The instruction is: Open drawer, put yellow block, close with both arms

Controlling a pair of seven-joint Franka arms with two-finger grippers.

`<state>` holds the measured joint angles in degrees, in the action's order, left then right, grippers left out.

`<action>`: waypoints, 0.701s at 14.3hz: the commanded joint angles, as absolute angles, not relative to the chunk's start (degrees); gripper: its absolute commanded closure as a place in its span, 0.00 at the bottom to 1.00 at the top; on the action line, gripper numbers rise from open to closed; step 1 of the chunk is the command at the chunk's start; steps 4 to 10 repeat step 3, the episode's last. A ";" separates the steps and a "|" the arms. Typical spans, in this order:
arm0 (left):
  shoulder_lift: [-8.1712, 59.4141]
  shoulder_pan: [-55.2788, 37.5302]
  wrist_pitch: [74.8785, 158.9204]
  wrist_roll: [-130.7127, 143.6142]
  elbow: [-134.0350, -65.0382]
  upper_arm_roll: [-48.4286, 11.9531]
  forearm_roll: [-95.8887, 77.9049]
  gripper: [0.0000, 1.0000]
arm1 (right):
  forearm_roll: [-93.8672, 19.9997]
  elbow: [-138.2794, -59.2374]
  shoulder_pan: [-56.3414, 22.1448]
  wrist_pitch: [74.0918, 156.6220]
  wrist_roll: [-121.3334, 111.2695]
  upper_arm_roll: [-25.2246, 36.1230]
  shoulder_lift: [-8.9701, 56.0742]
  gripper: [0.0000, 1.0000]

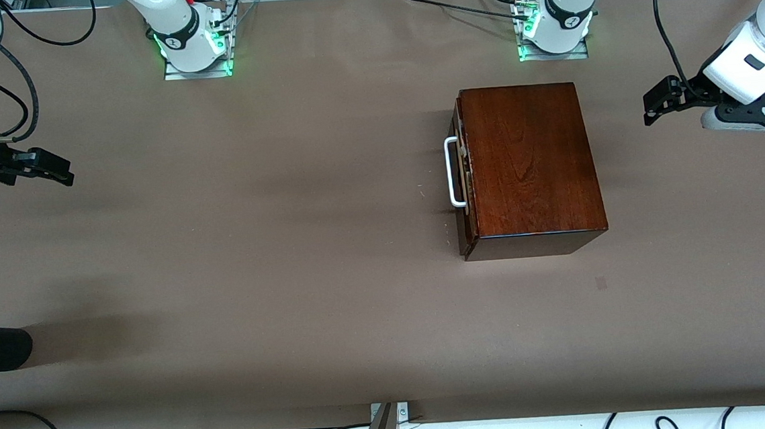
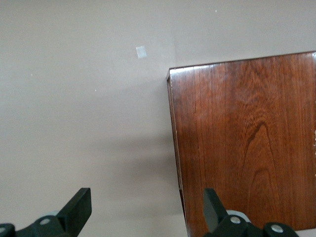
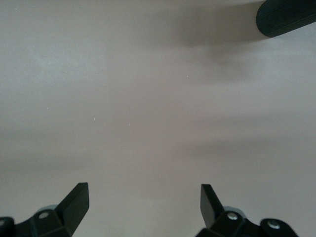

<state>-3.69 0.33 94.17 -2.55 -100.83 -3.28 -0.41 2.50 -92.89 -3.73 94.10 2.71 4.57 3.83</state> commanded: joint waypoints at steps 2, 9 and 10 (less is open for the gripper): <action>-1.50 0.79 92.02 -2.29 -96.78 -3.69 -1.06 0.00 | 2.37 -92.29 -4.22 93.60 2.90 5.10 3.60 0.00; -1.15 0.70 91.76 -2.20 -96.33 -3.69 -1.05 0.00 | 2.37 -92.29 -4.22 93.69 2.90 5.01 3.60 0.00; -1.15 0.70 91.76 -2.20 -96.33 -3.69 -1.05 0.00 | 2.37 -92.29 -4.22 93.69 2.90 5.01 3.60 0.00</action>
